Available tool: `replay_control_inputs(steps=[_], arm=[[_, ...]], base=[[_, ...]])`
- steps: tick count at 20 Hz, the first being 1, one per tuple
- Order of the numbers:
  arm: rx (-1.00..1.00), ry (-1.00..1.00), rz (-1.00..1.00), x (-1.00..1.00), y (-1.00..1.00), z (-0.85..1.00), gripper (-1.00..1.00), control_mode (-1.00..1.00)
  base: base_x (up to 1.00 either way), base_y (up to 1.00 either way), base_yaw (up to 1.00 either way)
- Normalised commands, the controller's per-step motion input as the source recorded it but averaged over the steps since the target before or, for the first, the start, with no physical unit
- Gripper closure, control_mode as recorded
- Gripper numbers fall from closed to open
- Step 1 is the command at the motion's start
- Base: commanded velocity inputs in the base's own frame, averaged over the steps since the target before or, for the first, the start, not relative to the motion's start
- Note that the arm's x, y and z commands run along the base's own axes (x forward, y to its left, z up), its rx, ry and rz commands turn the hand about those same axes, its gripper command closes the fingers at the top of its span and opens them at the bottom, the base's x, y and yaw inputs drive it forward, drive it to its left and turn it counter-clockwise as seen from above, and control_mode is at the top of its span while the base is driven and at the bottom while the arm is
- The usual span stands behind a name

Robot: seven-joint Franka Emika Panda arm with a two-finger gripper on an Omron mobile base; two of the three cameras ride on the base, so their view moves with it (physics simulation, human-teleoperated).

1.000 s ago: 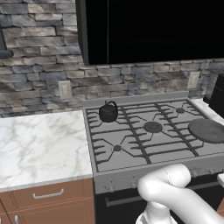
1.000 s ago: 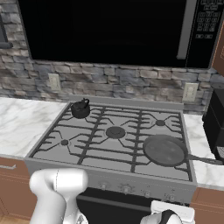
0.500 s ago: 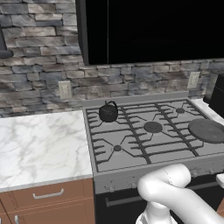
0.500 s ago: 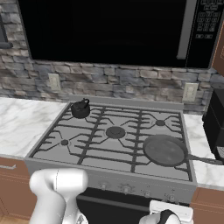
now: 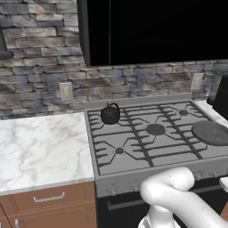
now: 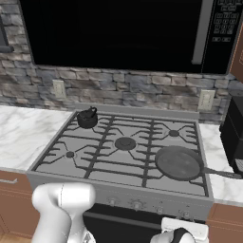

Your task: Pick the pan from the cabinet and place it on the stove. Then turn on the stove burner for the pan.

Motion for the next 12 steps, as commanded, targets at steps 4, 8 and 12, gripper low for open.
replay_control_inputs(steps=[4,8,12], arm=[[-0.06,-0.01,0.00,-0.04,0.00,0.18,1.00,-1.00],[-0.11,0.00,0.00,-0.06,-0.02,0.26,1.00,-1.00],[-0.11,0.00,0.00,-0.07,-0.10,0.36,1.00,-1.00]], base=[[0.00,0.00,0.00],[0.00,0.00,0.00],[0.00,0.00,0.00]])
